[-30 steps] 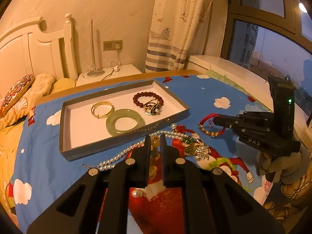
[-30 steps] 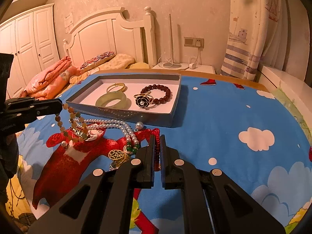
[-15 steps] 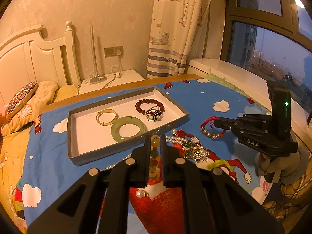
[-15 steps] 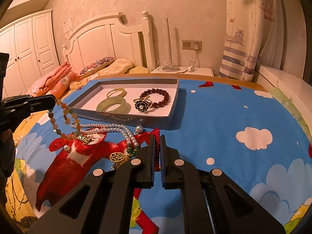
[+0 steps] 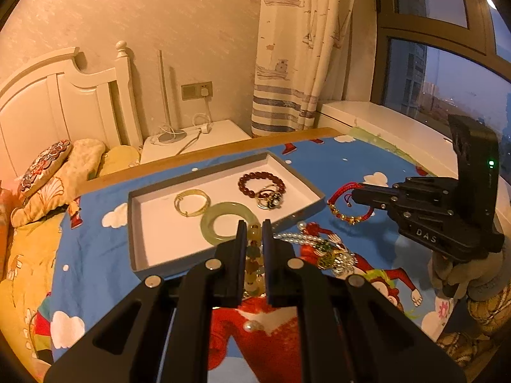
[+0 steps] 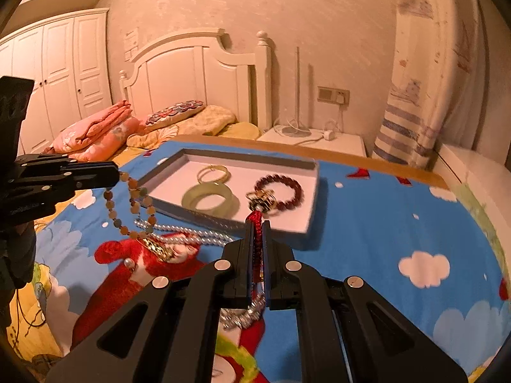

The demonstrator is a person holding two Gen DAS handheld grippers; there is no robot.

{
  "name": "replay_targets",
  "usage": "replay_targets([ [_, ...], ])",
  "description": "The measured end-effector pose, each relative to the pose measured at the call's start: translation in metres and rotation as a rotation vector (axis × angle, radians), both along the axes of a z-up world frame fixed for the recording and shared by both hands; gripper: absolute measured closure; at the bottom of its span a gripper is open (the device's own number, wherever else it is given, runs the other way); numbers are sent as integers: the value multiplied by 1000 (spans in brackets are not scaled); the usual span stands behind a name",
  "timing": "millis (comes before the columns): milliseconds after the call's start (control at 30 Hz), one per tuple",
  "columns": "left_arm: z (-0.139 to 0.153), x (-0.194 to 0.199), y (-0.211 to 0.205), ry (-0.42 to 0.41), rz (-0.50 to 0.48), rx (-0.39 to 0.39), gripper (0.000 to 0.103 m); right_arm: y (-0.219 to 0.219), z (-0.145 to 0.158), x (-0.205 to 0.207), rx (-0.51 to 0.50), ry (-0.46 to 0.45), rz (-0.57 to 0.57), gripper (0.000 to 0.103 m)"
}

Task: Organize jewelry
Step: 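Drop the amber strand into the tray with the left tool while the right tool drops the red cord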

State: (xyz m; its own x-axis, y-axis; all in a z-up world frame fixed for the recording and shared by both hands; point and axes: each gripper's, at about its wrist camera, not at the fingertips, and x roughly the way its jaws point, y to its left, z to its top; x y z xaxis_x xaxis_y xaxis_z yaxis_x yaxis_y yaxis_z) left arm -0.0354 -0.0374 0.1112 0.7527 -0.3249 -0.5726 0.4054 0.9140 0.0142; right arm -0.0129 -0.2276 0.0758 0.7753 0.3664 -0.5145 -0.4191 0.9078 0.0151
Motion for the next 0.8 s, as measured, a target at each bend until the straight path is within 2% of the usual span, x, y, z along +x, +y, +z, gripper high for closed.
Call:
replay_targets([
  [333, 4, 25, 6, -12, 52, 73, 94, 34, 13, 33, -40, -16, 55, 98],
  [500, 0, 51, 11, -12, 107, 121, 94, 51, 11, 67, -35, 35, 69, 98],
  [800, -19, 103, 25, 42, 223, 149, 94, 81, 7, 126, -10, 137, 82, 98],
])
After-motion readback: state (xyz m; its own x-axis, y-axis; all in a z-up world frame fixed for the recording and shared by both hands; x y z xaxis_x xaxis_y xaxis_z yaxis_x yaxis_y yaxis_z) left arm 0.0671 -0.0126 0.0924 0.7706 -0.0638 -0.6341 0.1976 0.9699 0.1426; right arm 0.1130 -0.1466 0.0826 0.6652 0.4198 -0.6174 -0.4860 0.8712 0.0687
